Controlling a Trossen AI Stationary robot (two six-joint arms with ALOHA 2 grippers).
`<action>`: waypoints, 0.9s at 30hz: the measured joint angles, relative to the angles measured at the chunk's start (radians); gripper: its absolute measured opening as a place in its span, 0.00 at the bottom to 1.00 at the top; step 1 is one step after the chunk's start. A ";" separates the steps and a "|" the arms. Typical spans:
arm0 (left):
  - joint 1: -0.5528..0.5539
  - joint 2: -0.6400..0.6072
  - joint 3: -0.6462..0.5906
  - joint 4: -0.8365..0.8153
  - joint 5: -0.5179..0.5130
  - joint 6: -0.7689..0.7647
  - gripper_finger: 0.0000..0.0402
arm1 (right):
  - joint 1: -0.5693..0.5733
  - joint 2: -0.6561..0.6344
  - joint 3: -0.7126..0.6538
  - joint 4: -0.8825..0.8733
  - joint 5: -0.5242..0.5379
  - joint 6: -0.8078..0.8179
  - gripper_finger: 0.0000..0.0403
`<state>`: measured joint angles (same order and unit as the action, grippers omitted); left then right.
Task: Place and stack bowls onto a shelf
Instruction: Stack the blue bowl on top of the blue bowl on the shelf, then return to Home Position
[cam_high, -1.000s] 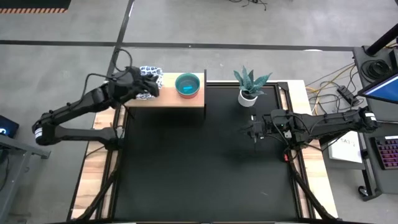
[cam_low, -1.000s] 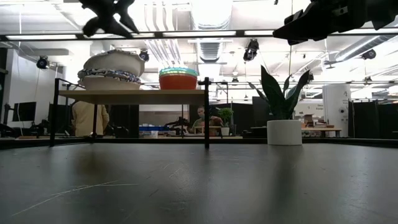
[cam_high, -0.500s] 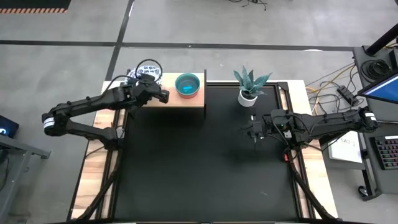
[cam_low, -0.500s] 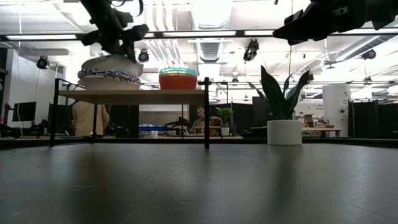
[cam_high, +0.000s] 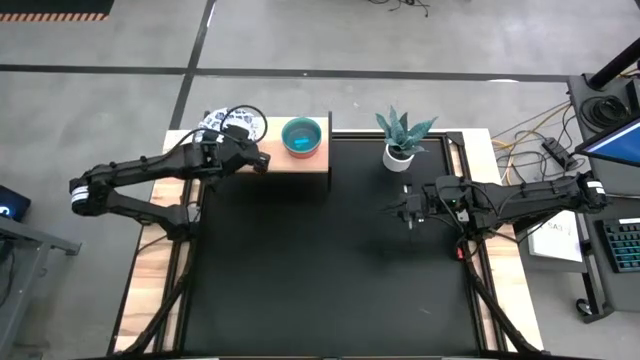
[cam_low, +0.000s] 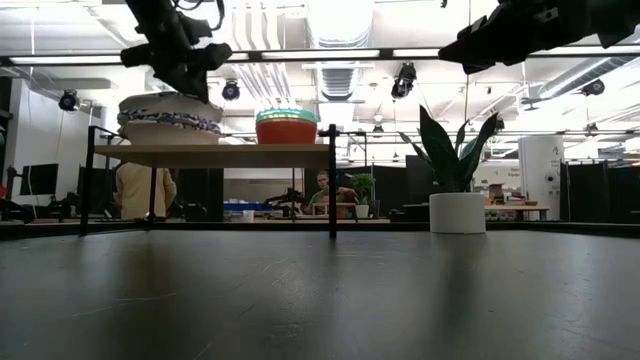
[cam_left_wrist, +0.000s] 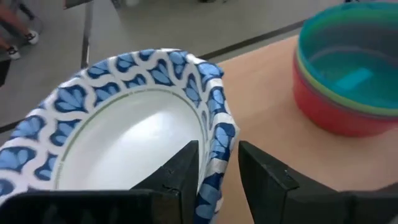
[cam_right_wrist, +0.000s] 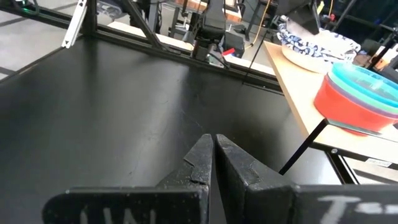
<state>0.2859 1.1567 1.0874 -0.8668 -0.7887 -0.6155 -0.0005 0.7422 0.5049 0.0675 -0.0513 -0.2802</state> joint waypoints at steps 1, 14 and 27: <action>-0.002 0.004 0.000 -0.002 -0.002 0.001 0.23 | 0.000 0.000 0.000 0.002 0.000 0.000 0.02; -0.012 0.063 0.026 -0.013 -0.164 0.096 0.19 | 0.000 0.000 0.000 0.043 0.000 0.024 0.02; -0.528 -0.022 -0.024 0.012 -0.223 0.137 0.19 | -0.002 -0.062 -0.026 -0.031 -0.032 0.023 0.02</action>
<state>-0.2420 1.1347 1.0631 -0.8549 -1.0118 -0.4788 -0.0025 0.6801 0.4791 0.0364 -0.0836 -0.2572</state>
